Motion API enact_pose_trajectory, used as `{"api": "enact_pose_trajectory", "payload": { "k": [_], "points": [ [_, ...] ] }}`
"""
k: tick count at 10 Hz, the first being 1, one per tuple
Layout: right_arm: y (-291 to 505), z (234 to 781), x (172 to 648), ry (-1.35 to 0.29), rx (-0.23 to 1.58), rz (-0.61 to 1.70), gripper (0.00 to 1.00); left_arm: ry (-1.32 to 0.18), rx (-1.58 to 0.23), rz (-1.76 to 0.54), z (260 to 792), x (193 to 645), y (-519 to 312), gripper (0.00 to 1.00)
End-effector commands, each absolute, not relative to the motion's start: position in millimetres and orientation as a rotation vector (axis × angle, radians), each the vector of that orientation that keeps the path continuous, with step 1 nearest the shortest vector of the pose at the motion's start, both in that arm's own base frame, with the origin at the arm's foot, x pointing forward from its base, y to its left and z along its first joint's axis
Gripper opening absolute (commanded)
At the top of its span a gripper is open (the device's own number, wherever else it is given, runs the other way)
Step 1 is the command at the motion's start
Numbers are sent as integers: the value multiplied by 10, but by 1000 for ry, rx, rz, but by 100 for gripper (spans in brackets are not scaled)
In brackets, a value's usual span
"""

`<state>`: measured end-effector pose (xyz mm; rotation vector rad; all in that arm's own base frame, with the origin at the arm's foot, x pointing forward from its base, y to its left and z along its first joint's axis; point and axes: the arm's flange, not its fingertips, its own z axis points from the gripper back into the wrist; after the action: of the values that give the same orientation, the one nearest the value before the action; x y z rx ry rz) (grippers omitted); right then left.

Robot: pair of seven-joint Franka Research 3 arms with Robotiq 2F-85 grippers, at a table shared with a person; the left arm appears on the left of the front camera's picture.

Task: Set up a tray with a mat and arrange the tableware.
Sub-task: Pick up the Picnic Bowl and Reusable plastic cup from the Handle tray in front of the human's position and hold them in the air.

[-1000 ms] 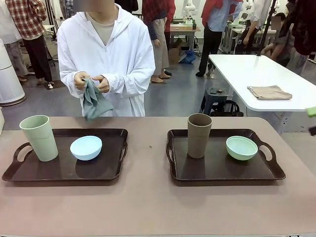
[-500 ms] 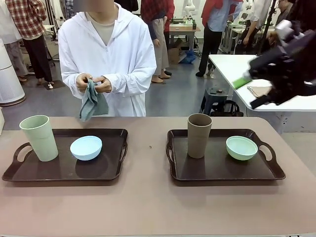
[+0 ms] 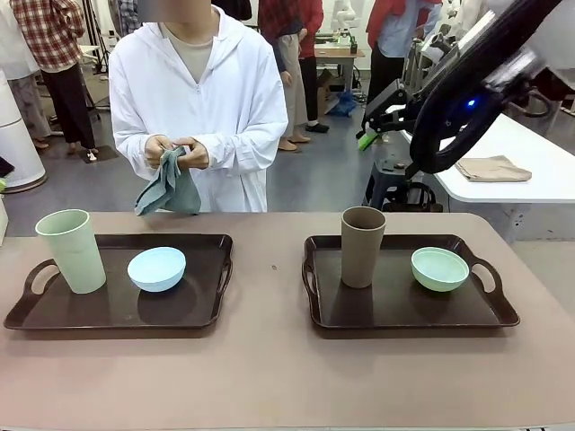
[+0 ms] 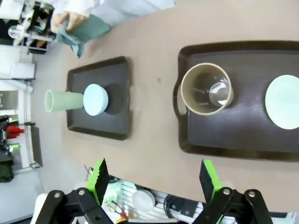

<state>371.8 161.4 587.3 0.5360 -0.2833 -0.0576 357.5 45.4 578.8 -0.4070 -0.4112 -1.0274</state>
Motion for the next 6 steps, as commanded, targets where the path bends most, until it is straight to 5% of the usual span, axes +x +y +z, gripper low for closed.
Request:
{"api": "enact_pose_trajectory", "payload": {
  "k": [1,4,6],
  "points": [
    [1633,5989,3476,-283,581,-22,100,-400,-396,-1042,5792,3557,492,100],
    [1648,5985,3588,-286,578,-20,100,-407,-401,-1029,5782,3571,477,100],
    [2013,5818,3619,-237,489,54,100,-502,-345,-1218,5694,4093,681,100]
  ]
}}
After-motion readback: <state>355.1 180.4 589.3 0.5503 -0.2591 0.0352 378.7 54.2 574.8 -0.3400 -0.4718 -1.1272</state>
